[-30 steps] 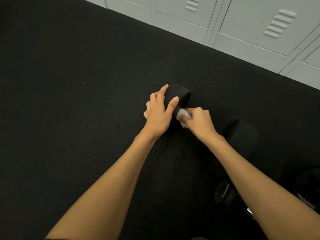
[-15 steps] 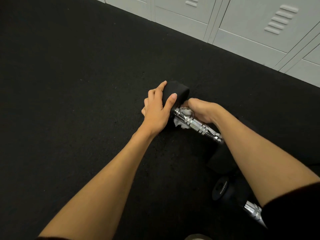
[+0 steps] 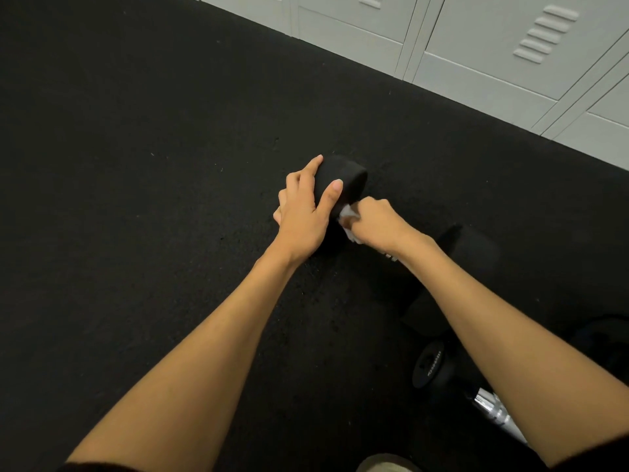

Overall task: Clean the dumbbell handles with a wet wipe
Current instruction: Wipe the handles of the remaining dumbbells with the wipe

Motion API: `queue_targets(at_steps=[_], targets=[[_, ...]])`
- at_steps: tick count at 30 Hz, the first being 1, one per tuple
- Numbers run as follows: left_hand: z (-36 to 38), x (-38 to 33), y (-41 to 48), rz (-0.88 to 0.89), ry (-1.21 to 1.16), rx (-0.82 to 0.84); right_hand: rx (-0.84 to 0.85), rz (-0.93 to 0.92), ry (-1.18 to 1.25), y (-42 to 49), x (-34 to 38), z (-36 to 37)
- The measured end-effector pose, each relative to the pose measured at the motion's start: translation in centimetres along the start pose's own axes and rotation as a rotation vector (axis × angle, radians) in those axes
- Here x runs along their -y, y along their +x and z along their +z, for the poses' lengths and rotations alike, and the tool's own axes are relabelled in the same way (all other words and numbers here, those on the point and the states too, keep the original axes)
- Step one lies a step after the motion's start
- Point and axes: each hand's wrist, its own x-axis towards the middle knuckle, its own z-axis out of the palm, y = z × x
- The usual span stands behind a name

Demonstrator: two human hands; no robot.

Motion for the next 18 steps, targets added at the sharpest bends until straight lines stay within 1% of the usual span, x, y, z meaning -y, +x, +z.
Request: queue_targets(at_steps=[1,2,3,5,6,7,10,12,13,15,17,18], targets=[[0.0,-0.1,0.0,-0.001,0.002,0.000,-0.001,0.024,0.097,0.2,-0.2,-0.2],[0.0,-0.1,0.1,-0.004,0.004,0.001,-0.013,0.040,0.136,0.0,-0.2,-0.2],[0.1,-0.1,0.1,-0.006,0.003,0.001,-0.058,0.048,0.091,-0.3,0.0,0.2],[0.1,-0.2,0.1,-0.007,0.000,-0.001,-0.230,0.039,-0.201,-1.3,0.3,1.9],[0.1,-0.2,0.1,-0.007,-0.001,-0.002,-0.306,0.006,-0.367,-1.8,0.3,3.2],[0.0,-0.2,0.1,-0.006,0.000,-0.003,-0.352,-0.045,-0.482,-2.2,0.1,4.5],[-0.1,-0.1,0.0,-0.004,0.002,-0.006,-0.463,-0.175,-0.606,-3.3,-1.3,6.9],[-0.1,0.1,-0.2,0.004,-0.004,-0.005,-0.546,-0.228,-0.697,-3.8,-2.3,8.0],[0.0,0.1,-0.2,0.008,-0.007,-0.005,-0.561,-0.247,-0.735,-4.0,-2.6,8.3],[0.0,0.1,-0.2,0.008,-0.005,-0.005,-0.534,-0.276,-0.746,-4.5,-2.8,8.7],[0.0,0.1,-0.1,0.007,-0.006,-0.005,-0.483,-0.312,-0.661,-5.0,-2.2,9.0],[0.0,0.0,-0.1,0.007,-0.008,-0.005,-0.430,-0.315,-0.592,-5.4,-1.7,9.0]])
